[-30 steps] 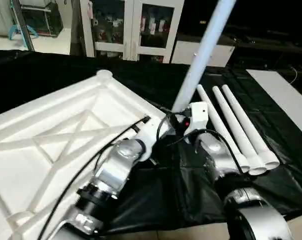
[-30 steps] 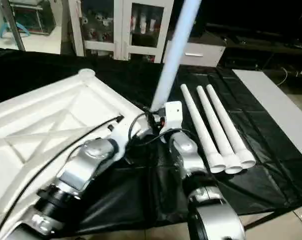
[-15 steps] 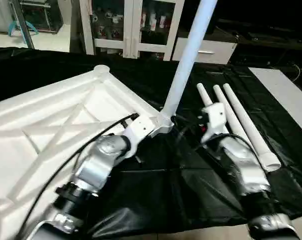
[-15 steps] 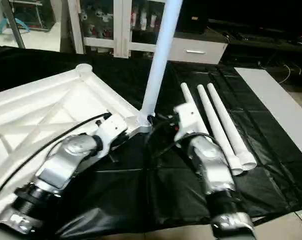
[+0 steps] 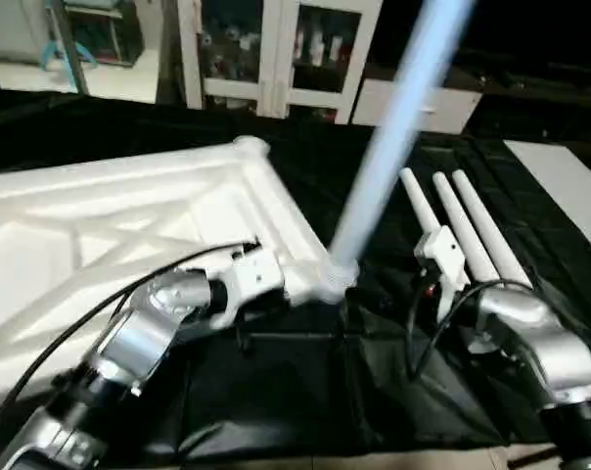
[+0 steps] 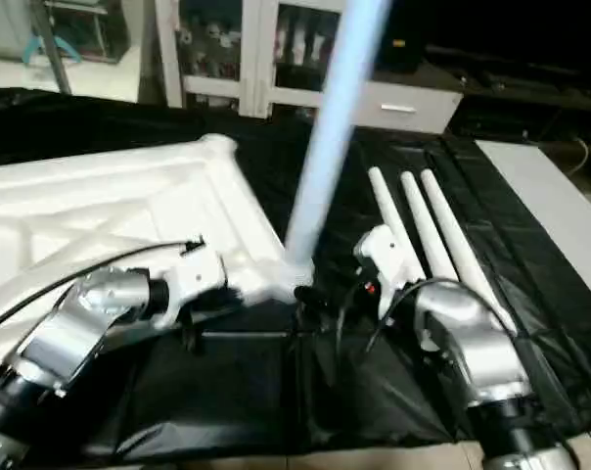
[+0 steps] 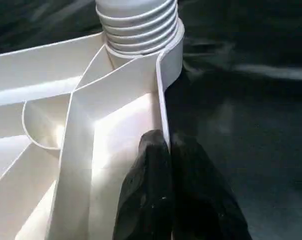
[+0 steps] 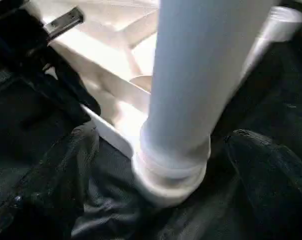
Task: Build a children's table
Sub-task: Insert table leg to table base, then rotate leg to tighten
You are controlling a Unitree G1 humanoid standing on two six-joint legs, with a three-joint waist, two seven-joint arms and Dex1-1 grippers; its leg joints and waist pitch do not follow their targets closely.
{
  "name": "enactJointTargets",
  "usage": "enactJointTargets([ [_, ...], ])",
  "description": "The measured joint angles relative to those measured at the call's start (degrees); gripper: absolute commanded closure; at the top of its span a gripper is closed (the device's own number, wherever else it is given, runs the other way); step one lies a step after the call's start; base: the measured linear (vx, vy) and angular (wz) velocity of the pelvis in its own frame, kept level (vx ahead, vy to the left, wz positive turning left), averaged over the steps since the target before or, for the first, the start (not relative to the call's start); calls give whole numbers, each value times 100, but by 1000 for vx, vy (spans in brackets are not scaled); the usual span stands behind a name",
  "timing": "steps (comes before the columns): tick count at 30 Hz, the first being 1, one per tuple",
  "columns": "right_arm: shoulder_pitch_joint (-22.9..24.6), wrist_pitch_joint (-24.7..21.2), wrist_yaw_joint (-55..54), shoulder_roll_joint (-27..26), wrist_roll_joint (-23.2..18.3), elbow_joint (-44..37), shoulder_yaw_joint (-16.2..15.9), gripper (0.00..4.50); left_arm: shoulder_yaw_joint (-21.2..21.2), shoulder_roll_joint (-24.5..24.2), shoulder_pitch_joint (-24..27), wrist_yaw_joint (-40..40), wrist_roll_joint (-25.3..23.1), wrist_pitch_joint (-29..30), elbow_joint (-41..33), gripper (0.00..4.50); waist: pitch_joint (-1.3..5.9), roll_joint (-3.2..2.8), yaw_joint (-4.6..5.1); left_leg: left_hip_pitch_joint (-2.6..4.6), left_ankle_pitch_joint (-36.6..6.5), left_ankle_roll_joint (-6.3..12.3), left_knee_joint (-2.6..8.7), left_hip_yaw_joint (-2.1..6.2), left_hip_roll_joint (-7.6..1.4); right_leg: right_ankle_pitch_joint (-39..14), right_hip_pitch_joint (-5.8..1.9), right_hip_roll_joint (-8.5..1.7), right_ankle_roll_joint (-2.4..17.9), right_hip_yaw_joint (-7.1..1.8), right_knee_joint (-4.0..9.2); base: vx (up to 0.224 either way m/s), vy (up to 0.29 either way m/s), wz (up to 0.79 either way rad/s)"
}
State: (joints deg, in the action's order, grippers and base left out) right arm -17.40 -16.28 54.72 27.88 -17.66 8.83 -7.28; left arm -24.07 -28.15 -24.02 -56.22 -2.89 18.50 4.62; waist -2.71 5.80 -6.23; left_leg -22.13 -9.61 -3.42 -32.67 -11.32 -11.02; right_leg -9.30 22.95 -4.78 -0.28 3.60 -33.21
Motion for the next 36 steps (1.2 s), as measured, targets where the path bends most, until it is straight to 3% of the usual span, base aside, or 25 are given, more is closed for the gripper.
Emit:
enactJointTargets([
  [7,3,-109,413,162,12,-103,-226,5,-147,-147,97,-473,103,-170,-179,450,2,3,-16,11,0,0,-3,-6,0,-7,-2,-5,-13,0,-17,0,0,0],
  [17,30,-106,591,174,133,3,-399,5,-150,-171,98,-479,100,-195,-178,450,2,3,-7,12,0,0,-25,-6,-1,-7,1,-6,-10,-3,-47,0,0,0],
  [36,36,143,632,157,264,363,-431,157,-163,-205,99,-537,96,-234,-170,450,2,2,-8,14,0,0,-58,-2,-1,-15,5,-12,-2,-4,-96,0,0,0],
])
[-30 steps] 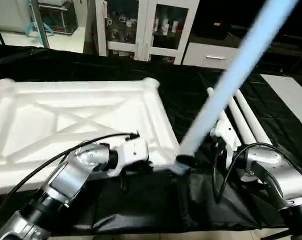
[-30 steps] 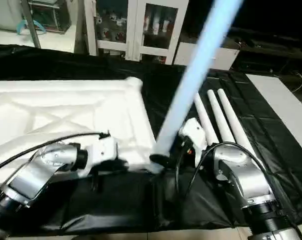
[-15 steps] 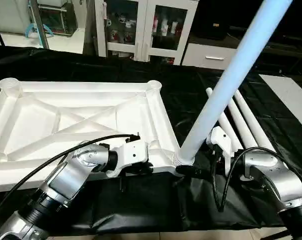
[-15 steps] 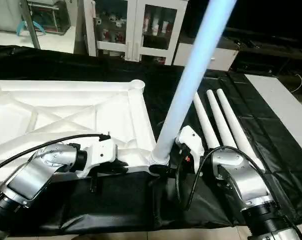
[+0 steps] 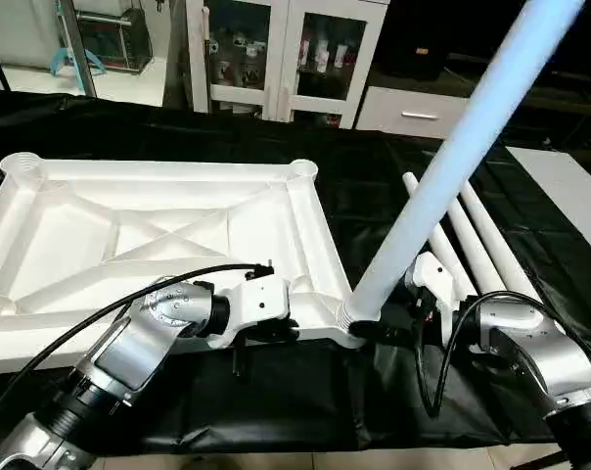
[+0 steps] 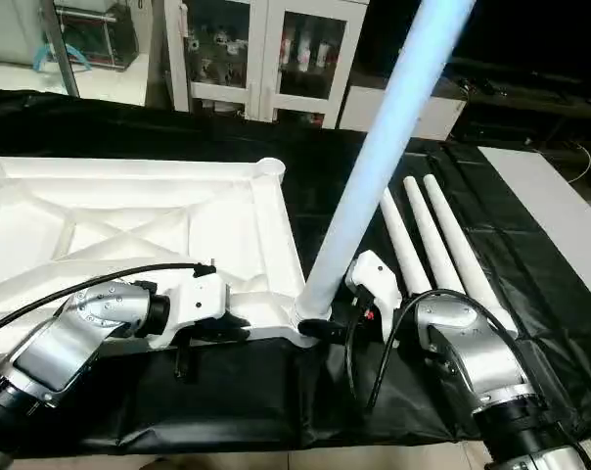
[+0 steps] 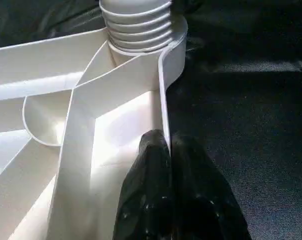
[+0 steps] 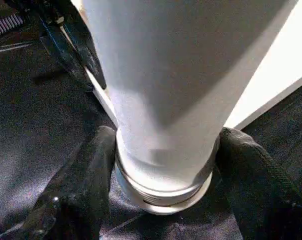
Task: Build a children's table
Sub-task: Rotate leg to tighten
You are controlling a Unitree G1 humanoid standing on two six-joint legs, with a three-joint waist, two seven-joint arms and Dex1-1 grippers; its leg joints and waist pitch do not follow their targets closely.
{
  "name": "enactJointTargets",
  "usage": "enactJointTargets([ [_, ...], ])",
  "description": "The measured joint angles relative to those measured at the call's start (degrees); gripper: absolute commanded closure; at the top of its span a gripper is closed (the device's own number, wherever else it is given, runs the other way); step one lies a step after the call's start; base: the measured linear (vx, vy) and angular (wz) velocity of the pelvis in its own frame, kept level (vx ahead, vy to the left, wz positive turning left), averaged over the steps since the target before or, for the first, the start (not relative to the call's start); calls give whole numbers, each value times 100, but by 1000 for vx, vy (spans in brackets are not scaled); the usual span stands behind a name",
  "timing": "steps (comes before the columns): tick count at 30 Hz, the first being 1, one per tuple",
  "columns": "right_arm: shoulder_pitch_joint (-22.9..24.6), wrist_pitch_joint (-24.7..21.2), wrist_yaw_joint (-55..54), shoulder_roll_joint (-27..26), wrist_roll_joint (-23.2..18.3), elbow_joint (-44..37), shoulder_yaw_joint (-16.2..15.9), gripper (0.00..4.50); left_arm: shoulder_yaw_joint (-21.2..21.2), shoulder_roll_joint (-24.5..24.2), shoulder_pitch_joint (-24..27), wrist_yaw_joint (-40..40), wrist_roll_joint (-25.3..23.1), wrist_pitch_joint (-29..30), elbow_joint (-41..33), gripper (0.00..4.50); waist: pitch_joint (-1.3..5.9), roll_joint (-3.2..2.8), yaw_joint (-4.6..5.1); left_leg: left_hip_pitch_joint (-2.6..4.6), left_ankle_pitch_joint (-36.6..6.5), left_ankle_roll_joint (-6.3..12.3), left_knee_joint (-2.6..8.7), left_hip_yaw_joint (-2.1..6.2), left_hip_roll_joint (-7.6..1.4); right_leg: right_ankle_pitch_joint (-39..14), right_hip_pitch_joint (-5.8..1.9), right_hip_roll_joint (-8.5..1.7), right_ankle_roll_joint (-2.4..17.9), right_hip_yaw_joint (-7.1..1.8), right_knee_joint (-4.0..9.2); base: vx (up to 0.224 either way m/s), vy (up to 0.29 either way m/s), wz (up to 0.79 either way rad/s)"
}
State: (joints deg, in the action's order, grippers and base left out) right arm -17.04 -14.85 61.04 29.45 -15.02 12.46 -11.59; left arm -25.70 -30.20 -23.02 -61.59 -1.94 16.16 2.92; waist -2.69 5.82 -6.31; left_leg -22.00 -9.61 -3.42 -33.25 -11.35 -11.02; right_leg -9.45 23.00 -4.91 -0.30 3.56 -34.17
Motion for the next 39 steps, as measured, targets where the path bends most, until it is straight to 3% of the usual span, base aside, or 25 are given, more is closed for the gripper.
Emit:
enactJointTargets([
  [2,1,24,2,-10,2,15,1,174,1,-4,0,-1,0,0,0,450,0,0,2,1,0,0,0,0,0,0,0,0,0,0,0,0,0,0],
  [14,65,267,-3,-175,-20,259,82,180,1,-39,5,-37,1,2,0,450,8,11,17,11,0,0,-2,1,0,0,-7,0,0,0,-4,0,0,0],
  [21,-97,289,-583,-782,-63,867,193,180,143,60,70,182,-15,217,141,450,30,42,181,78,-2,-3,-22,17,0,-10,-56,-10,-16,19,-5,0,0,0],
  [24,-239,268,-1284,-1185,25,1150,249,181,235,264,69,546,-115,470,269,450,13,15,336,126,-4,-4,-43,93,2,-15,-99,-25,-23,107,66,-72,17,-8],
  [25,-284,244,-1512,-1309,73,1220,285,181,257,348,67,668,-172,556,296,450,3,-8,390,134,-5,-4,-42,133,1,-16,-133,-36,-22,179,118,-78,32,-7],
  [27,-356,209,-1926,-1517,151,1329,341,181,275,492,63,909,-245,735,314,450,-48,-92,485,135,-6,-6,-25,253,-16,-55,-275,-50,18,367,234,-63,48,-14],
  [28,-404,208,-2194,-1680,197,1426,395,181,293,603,50,1069,-295,843,367,450,-66,-107,481,119,-6,-6,1,265,-25,-208,-287,-49,101,404,99,-121,30,-6],
  [29,-436,213,-2471,-1785,226,1523,488,181,284,764,-44,1278,-379,966,465,450,-53,-32,421,115,-5,-7,9,155,-32,-414,-286,-51,289,354,-257,-94,-39,11],
  [30,-529,245,-2679,-1877,243,1638,523,181,319,912,-51,1476,-442,1061,509,450,-18,94,352,130,-4,-9,16,0,-20,-533,-296,-82,181,177,-445,-94,-39,11],
  [31,-663,272,-2939,-2021,274,1786,577,181,384,1059,-91,1661,-482,1163,578,450,-3,194,308,162,-15,-22,3,-32,12,-564,-180,-88,50,76,-499,34,-102,8],
  [32,-827,342,-3264,-2174,323,1965,627,181,442,1220,-137,1890,-518,1328,614,450,-17,136,257,155,-269,-131,-380,136,17,-569,-122,-96,37,106,-504,88,-42,-41],
  [33,-983,404,-3594,-2340,369,2157,673,181,499,1378,-160,2088,-549,1505,636,450,12,25,229,146,-297,-140,-573,383,59,-569,-123,-109,37,212,-495,88,-42,-41],
  [34,-1066,476,-3870,-2463,378,2268,751,181,501,1523,-272,2258,-568,1665,669,450,25,-89,262,170,-414,-177,-507,520,69,-567,-100,-156,38,363,-462,30,58,-34],
  [36,-1280,567,-4371,-2655,401,2575,902,182,540,1919,-343,2713,-619,1974,763,450,22,-90,377,152,-313,-244,-362,451,25,-382,-96,-54,166,302,-273,-61,36,13],
  [39,-1546,686,-4864,-2922,413,2996,1057,182,561,2140,-442,3134,-714,2125,939,450,-6,-35,423,191,-311,-242,-322,397,22,-219,-114,-41,137,244,-197,-68,-8,9],
])
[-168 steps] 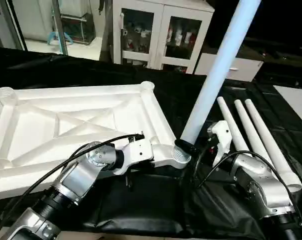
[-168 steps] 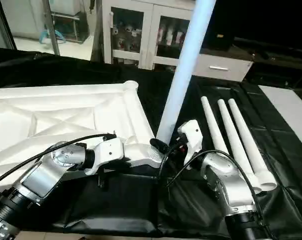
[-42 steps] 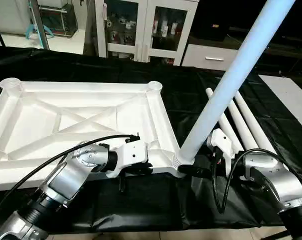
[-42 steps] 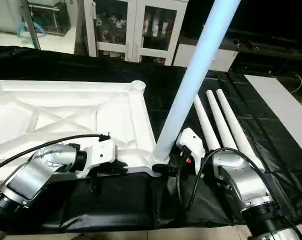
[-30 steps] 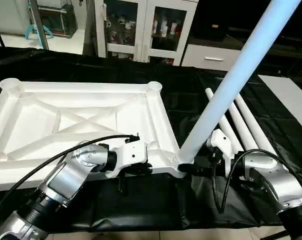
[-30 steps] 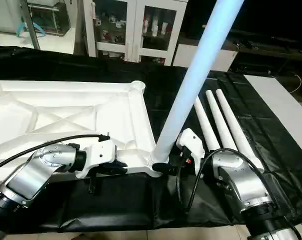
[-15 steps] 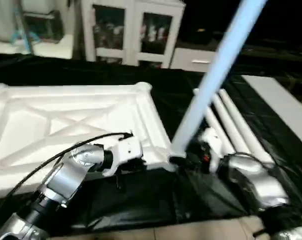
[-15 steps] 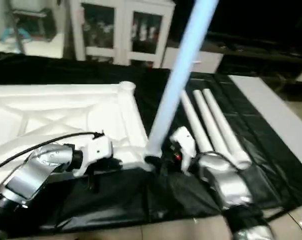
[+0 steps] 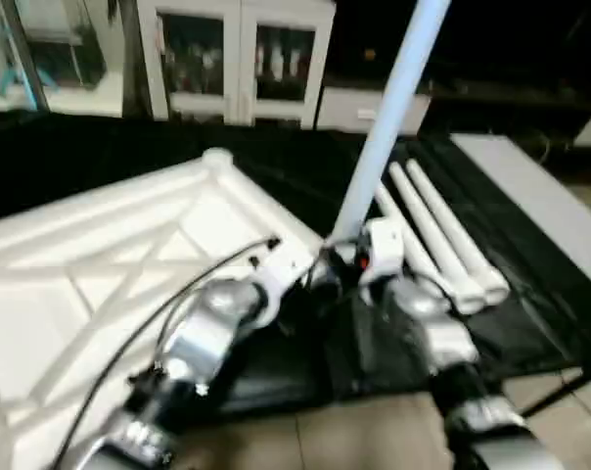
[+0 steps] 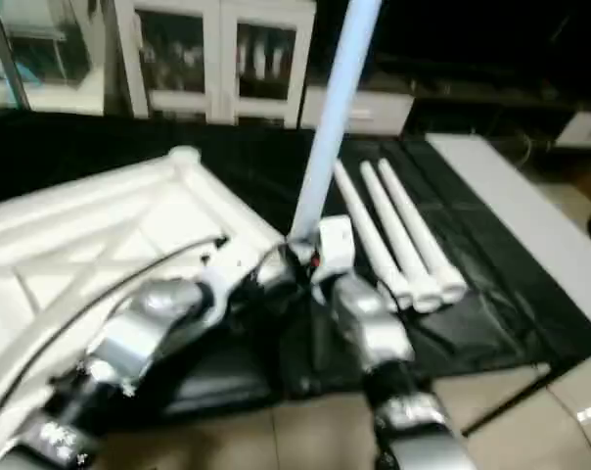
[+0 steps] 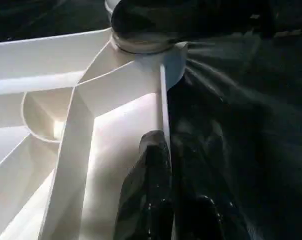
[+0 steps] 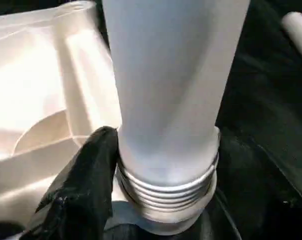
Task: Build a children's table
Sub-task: Rotate leg to tighten
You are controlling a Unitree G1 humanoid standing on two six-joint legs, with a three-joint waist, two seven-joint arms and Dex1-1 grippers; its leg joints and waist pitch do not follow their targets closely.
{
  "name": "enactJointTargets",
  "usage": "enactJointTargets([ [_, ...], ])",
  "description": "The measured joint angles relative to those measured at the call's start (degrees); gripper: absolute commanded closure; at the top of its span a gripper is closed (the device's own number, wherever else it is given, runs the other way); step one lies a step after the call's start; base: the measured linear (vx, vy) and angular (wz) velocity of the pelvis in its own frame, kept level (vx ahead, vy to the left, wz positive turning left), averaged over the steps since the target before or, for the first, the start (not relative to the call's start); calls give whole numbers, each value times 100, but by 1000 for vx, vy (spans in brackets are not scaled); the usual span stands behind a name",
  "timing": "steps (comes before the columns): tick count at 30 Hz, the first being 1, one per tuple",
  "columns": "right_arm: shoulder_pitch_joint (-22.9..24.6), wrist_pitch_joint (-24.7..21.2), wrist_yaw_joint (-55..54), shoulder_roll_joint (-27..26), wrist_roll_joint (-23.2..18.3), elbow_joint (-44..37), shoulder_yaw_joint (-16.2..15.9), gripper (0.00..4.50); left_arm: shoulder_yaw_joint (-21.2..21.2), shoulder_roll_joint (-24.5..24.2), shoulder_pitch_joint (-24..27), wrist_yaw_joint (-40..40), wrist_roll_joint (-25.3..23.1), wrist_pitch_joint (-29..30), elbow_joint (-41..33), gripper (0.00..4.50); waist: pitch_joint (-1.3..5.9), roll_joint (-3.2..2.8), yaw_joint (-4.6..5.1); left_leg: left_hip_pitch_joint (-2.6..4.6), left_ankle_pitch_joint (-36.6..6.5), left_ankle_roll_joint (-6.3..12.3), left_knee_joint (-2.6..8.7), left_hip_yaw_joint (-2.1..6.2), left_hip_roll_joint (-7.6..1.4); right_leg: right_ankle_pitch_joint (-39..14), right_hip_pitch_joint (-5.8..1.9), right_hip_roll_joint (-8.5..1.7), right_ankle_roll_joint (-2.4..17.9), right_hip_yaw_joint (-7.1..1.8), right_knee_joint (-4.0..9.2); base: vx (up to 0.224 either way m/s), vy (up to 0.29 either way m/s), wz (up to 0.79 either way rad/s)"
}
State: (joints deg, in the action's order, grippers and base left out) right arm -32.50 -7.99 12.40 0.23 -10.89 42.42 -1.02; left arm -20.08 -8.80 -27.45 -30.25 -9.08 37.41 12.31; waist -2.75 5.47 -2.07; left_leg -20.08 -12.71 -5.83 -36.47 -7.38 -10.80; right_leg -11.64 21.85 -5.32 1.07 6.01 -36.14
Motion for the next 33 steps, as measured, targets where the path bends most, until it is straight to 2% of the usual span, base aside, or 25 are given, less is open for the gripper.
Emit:
enactJointTargets([
  [3,-150,83,-201,-105,6,196,68,182,6,11,-25,117,-51,10,27,450,-9,-11,10,-8,0,-1,139,13,-19,-3,-27,-5,-6,100,174,-20,-7,0],
  [5,-246,162,-256,-144,18,357,90,183,13,18,-39,163,-92,27,36,450,-7,-7,14,-14,1,-2,214,5,-20,-2,-27,-3,-5,116,257,0,0,0],
  [13,-380,476,-223,-232,68,674,173,183,8,-67,-86,177,-79,101,27,450,-11,1,27,-20,2,-2,216,-60,-22,-1,2,-7,-5,74,268,0,0,0],
  [14,-365,507,-165,-227,62,670,177,148,3,-88,-85,145,-74,94,12,450,-12,0,26,-20,2,-2,216,-69,-24,0,5,-7,-5,68,268,0,0,0],
  [16,-310,522,-53,-202,53,602,176,113,-5,-127,-85,66,-68,66,-5,450,-13,0,25,-21,3,-2,216,-78,-24,1,9,-7,-3,61,268,0,0,0],
  [19,-133,495,214,-111,10,306,172,95,-35,-236,-84,-84,-14,-53,-26,450,-16,-3,16,-21,3,-1,217,-97,-25,41,15,-7,-3,39,267,0,0,0],
  [24,250,74,777,242,-133,-741,89,61,-84,-490,-78,-373,48,-250,-140,450,-17,-5,-27,-20,84,66,225,-118,-26,199,32,-2,-40,8,245,0,0,0],
  [26,427,-162,1095,573,-220,-1248,44,36,-121,-668,-40,-594,79,-431,-220,450,-16,-3,-63,-22,84,66,227,-127,-26,199,51,3,-46,-18,204,64,-15,1],
  [29,803,-571,1853,1185,-336,-1958,-83,36,-183,-1016,15,-1008,168,-754,-373,450,-14,-8,-135,-40,95,54,243,-133,-35,184,86,18,-45,-30,180,75,-12,-1],
  [33,1205,-819,2852,1767,-507,-2568,-345,36,-246,-1583,76,-1694,281,-1290,-502,450,-16,-11,-142,-48,107,109,259,-164,-40,141,127,19,-21,-45,156,64,-1,-3],
])
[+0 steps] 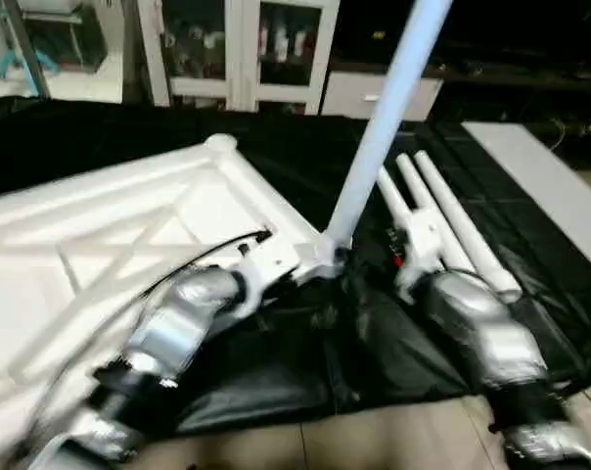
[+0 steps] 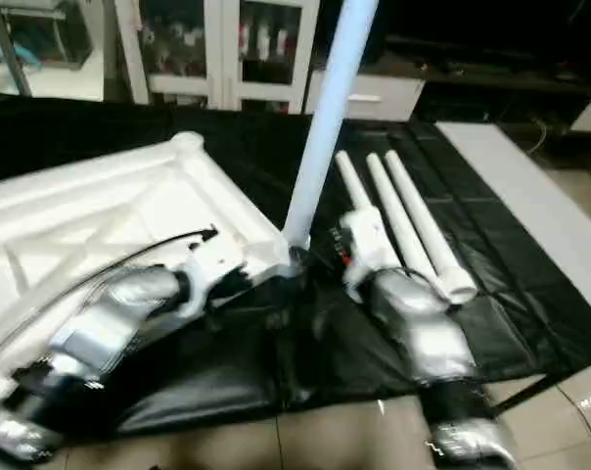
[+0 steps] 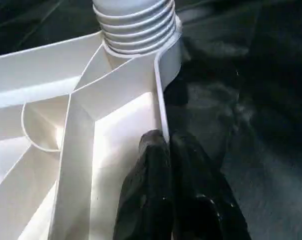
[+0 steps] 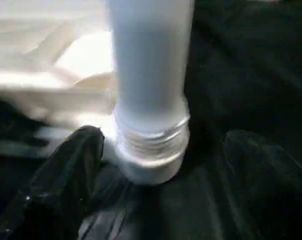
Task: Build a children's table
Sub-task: Rotate leg to tighten
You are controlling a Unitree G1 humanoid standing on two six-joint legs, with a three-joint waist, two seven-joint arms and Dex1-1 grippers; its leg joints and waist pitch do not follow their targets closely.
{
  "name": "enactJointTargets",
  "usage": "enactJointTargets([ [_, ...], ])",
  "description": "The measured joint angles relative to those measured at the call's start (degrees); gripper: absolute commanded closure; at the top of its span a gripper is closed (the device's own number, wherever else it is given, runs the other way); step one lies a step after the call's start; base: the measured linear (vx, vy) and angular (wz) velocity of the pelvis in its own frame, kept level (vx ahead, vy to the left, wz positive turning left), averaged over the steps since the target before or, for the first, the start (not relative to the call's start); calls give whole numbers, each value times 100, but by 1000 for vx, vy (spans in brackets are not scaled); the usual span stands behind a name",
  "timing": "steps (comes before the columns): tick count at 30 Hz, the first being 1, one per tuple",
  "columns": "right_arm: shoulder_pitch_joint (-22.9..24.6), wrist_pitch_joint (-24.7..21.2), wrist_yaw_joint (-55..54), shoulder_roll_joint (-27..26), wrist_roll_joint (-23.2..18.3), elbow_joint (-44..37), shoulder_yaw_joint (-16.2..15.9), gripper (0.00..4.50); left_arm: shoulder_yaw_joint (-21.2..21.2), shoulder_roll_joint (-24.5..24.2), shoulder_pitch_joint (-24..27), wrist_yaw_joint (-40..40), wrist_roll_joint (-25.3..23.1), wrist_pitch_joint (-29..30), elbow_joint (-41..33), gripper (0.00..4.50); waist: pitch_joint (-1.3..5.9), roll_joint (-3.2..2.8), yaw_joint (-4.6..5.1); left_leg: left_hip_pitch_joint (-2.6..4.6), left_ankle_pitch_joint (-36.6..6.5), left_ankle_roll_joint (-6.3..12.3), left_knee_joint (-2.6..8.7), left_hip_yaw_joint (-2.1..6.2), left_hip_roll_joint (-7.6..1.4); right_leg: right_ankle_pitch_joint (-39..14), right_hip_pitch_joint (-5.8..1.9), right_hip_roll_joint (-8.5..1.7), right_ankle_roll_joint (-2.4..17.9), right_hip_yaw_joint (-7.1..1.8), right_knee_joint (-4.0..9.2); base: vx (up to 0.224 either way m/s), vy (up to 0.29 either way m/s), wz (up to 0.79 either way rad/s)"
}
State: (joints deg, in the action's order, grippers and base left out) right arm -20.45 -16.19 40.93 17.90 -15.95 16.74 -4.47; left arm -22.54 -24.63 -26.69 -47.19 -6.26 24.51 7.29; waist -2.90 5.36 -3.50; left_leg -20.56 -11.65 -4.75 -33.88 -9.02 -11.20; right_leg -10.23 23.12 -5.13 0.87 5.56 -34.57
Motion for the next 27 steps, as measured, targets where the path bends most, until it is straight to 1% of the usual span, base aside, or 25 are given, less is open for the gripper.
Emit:
enactJointTargets([
  [2,158,-126,489,313,-56,-253,-115,36,-15,-413,152,-563,175,-405,-163,450,0,0,-8,7,-10,13,5,-15,-7,-14,0,0,21,-1,-4,0,0,0],
  [4,226,-183,844,564,-77,-319,-199,36,-65,-633,213,-1056,325,-519,-300,450,-1,-1,-68,12,-12,17,4,-31,-7,-21,-2,-3,31,-7,-6,0,0,0],
  [5,266,-229,1093,694,-126,-380,-283,36,-124,-702,217,-1275,375,-550,-365,450,-1,-1,-109,24,-16,14,4,-47,-6,-21,-6,-5,32,-19,-6,0,0,0],
  [8,290,-394,1454,782,-205,-544,-404,36,-209,-793,210,-1570,421,-627,-369,450,-1,-1,-123,54,-32,-17,-2,-70,-3,-21,-11,-8,30,-55,-29,0,0,0],
  [11,276,-430,1583,799,-179,-552,-529,36,-330,-794,210,-1718,449,-739,-373,450,0,0,-157,60,-22,-34,-2,-77,-11,-24,-13,-9,24,-58,-42,0,0,0],
  [15,212,-331,1689,772,-35,-455,-717,36,-368,-788,204,-1768,430,-877,-342,450,0,1,-171,55,-18,-38,-2,-79,-17,-22,-13,-9,22,-57,-52,0,0,0],
  [18,212,-327,1714,765,7,-406,-727,36,-366,-783,192,-1820,428,-917,-311,450,1,2,-170,53,-15,-41,-3,-81,-17,-23,-13,-9,21,-57,-52,0,0,0],
  [20,175,-313,1753,762,14,-332,-732,63,-365,-762,185,-1830,422,-921,-298,450,2,3,-165,53,-14,-42,-5,-81,-17,-23,-14,-9,20,-57,-53,0,0,0],
  [23,129,-278,1868,762,19,-251,-751,74,-365,-756,173,-1831,420,-942,-266,450,2,3,-168,54,-13,-42,-5,-82,-17,-23,-14,-9,21,-57,-54,0,0,0],
  [24,127,-242,1886,762,41,-245,-761,95,-365,-756,170,-1831,419,-953,-253,450,2,3,-168,54,-13,-43,-5,-82,-17,-23,-14,-9,21,-57,-56,0,0,0],
  [25,121,-214,1894,763,64,-234,-769,95,-365,-756,168,-1831,416,-960,-248,450,2,4,-167,54,-13,-43,-5,-82,-17,-23,-14,-9,20,-57,-57,0,0,0],
  [26,116,-188,1913,762,72,-216,-776,112,-364,-756,168,-1831,414,-966,-245,450,3,4,-167,55,-13,-43,-5,-82,-18,-23,-14,-9,21,-57,-58,0,0,0],
  [27,113,-178,1928,761,73,-206,-783,116,-363,-756,167,-1830,409,-969,-244,450,3,4,-168,55,-13,-43,-5,-82,-18,-23,-14,-9,21,-57,-60,0,0,0],
])
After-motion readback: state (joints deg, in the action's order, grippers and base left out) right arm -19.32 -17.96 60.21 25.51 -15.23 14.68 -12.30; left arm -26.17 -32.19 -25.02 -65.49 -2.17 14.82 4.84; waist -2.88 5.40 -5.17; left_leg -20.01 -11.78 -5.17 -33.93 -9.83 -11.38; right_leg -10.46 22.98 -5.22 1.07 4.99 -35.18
